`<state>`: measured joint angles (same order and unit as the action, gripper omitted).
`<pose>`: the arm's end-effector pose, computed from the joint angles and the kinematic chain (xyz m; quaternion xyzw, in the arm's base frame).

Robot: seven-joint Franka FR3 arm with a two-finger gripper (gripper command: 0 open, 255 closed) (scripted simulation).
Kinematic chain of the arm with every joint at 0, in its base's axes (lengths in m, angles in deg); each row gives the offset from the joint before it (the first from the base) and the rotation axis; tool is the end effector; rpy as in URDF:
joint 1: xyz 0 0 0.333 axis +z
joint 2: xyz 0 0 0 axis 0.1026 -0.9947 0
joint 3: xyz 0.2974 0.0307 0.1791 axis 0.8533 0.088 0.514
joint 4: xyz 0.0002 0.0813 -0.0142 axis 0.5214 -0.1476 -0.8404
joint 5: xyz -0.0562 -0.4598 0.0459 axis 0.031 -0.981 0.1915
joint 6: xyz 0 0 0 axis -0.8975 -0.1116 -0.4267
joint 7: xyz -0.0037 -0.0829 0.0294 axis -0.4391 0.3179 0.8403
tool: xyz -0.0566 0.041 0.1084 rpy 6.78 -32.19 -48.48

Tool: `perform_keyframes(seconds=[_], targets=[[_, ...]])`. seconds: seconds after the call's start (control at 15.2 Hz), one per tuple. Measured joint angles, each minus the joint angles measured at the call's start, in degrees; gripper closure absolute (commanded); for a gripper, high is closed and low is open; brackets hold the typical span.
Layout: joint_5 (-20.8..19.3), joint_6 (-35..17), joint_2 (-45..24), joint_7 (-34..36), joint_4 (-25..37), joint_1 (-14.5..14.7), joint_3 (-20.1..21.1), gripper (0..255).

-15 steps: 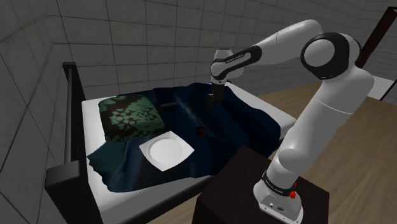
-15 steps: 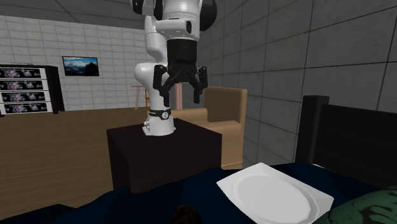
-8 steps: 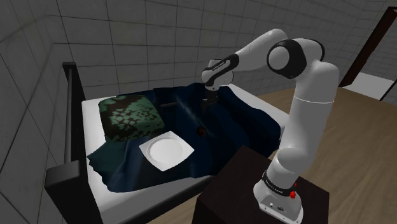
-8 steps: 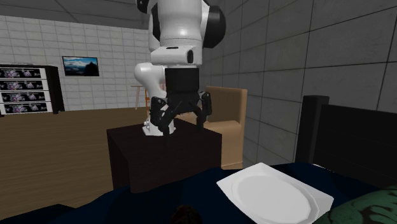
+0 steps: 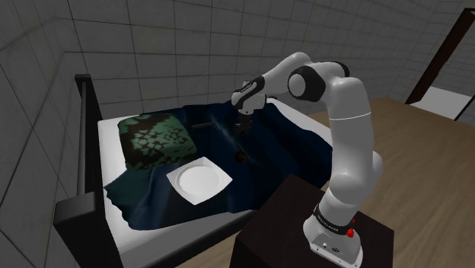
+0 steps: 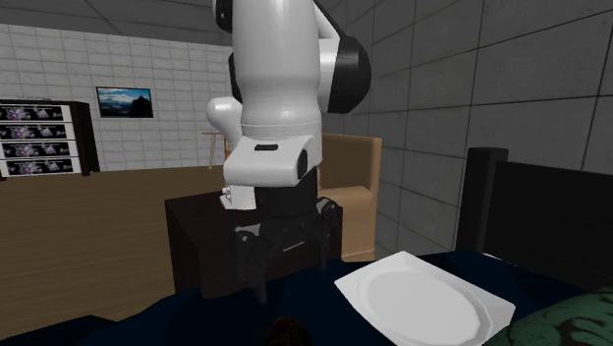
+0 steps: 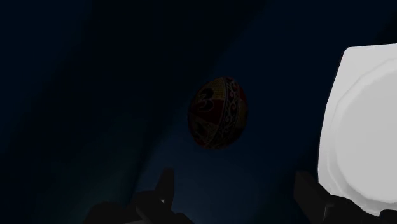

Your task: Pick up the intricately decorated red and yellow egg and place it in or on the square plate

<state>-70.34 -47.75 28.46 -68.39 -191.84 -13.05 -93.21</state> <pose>0.6642 -0.2470 0.2007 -0.9984 0.0227 0.0272 0.0440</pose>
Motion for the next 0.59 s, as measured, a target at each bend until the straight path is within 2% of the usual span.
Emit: perform_keyframes(seconds=[0.26, 0.59], targets=[[2.18, 1.59, -9.62, -1.87, 10.59, -2.94, 1.60, 0], [3.11, 0.02, -13.32, -2.42, 12.57, -3.57, 2.44, 0]])
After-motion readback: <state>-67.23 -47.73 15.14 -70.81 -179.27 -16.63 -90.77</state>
